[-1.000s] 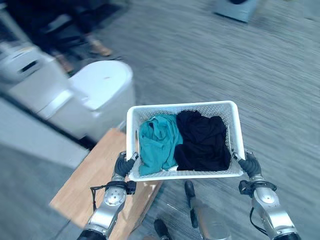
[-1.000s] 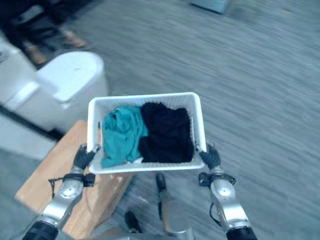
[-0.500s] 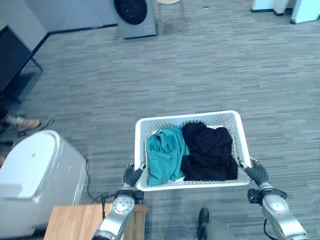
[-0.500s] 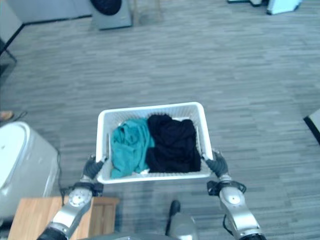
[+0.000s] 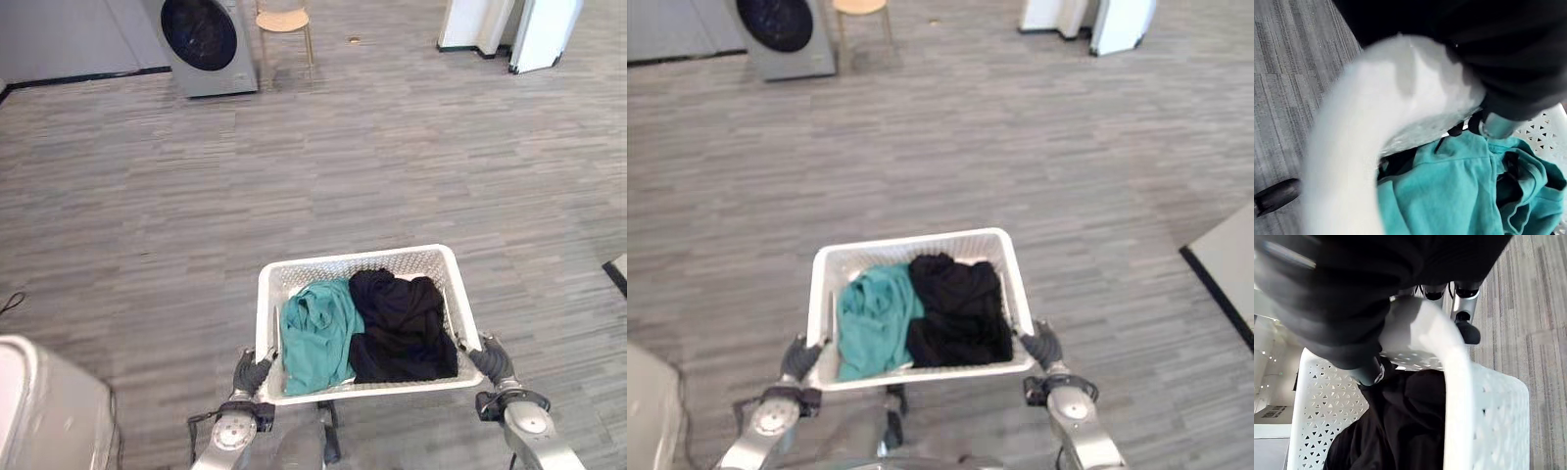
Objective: Grab the laundry basket,head to the washer,open it,put in the laundry and shut it.
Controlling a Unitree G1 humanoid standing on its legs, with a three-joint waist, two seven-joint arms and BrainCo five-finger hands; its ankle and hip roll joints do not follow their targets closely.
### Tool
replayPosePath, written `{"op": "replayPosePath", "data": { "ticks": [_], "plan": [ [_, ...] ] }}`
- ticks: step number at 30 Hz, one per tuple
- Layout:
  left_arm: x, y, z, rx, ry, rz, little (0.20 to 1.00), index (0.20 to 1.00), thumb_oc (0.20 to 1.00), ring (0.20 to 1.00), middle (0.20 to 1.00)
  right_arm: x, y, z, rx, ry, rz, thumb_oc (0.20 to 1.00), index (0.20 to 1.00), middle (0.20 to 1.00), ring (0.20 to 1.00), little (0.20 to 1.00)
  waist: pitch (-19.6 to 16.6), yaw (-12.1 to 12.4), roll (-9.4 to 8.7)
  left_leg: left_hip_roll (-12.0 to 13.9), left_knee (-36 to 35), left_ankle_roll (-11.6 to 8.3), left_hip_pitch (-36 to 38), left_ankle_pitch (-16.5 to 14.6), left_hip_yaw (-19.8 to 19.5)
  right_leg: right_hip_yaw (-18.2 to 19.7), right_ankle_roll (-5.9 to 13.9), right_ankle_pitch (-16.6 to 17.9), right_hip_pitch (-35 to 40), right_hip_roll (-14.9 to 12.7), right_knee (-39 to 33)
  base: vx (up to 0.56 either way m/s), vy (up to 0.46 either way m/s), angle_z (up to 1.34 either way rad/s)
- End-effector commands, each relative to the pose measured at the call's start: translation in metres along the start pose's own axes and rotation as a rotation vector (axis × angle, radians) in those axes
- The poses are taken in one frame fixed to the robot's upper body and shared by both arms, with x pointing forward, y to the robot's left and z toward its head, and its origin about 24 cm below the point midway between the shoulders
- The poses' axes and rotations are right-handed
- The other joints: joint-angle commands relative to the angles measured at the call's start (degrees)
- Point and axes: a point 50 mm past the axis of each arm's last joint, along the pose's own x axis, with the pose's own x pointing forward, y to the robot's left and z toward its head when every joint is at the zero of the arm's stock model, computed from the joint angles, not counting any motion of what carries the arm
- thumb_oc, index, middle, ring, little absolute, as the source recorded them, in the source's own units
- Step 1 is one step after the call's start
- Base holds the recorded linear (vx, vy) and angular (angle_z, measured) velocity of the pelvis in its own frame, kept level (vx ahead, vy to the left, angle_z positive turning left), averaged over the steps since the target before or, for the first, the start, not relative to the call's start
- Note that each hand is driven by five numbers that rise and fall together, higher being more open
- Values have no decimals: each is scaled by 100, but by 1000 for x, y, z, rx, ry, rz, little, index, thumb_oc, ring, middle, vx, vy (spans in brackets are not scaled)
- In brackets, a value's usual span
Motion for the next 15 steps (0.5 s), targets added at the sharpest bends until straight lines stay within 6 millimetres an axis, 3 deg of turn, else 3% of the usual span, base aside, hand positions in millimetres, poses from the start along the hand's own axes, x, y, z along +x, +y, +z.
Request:
{"op": "replayPosePath", "data": {
  "ticks": [1,2,3,4,6,7,9,10,11,14,15],
  "plan": [
    [12,-4,64,-135,-297,-74,200,200,200,200,200,16,26,77,159,-368,187,200,200,200,200,200,-126,177,-71,245,-61,-178,465,-374,-7,12,514,203,-497,382,1595,524,122,1],
    [12,-3,64,-128,-297,-71,200,200,200,200,200,15,27,79,158,-376,195,200,200,200,200,200,-102,141,-102,197,-20,-104,580,-510,15,15,664,531,-763,313,2062,365,94,-11],
    [12,-3,64,-128,-297,-71,200,200,200,200,200,15,27,79,158,-377,195,200,200,200,200,200,-115,154,-86,221,-19,-108,558,-501,23,27,657,551,-789,334,2057,222,54,7],
    [14,-2,65,-127,-298,-63,200,200,200,200,200,15,30,80,157,-381,205,200,200,200,200,200,-90,110,-88,187,-19,-48,732,-622,52,-14,746,806,-1074,256,2390,225,59,19],
    [15,-1,66,-128,-299,-54,200,200,200,200,200,16,33,81,151,-379,216,200,200,200,200,200,-31,28,17,147,-121,12,1134,-803,61,-284,676,794,-1562,87,2480,450,92,14],
    [14,0,66,-133,-303,-56,200,200,200,200,200,17,32,79,146,-367,216,200,200,200,200,200,19,-62,154,141,-261,-7,1479,-937,-45,-430,518,497,-1942,127,2193,420,61,-16],
    [13,0,66,-134,-305,-59,200,200,200,200,200,17,30,77,149,-359,211,200,200,200,200,200,24,-113,217,159,-299,-19,1585,-996,-104,-461,449,434,-2130,171,1981,414,6,2],
    [14,0,67,-139,-305,-55,200,200,200,200,200,16,27,75,164,-350,199,200,200,200,200,200,127,-270,237,89,-365,-48,1923,-1184,-271,-412,423,526,-2451,202,1389,423,-24,28],
    [14,0,67,-139,-305,-55,200,200,200,200,200,16,27,75,164,-351,199,200,200,200,200,200,125,-274,241,95,-365,-50,1914,-1174,-274,-417,419,553,-2443,210,1355,459,-66,26],
    [17,1,67,-143,-307,-42,200,200,200,200,200,14,26,70,180,-332,193,200,200,200,200,200,228,-456,245,56,-415,-199,2455,-1534,-483,-506,641,977,-2963,-31,219,486,-114,32],
    [17,0,67,-143,-307,-43,200,200,200,200,200,14,26,70,180,-332,193,200,200,200,200,200,237,-465,258,69,-413,-201,2468,-1543,-493,-521,643,978,-2937,-22,205,487,-130,28]
  ]
}}
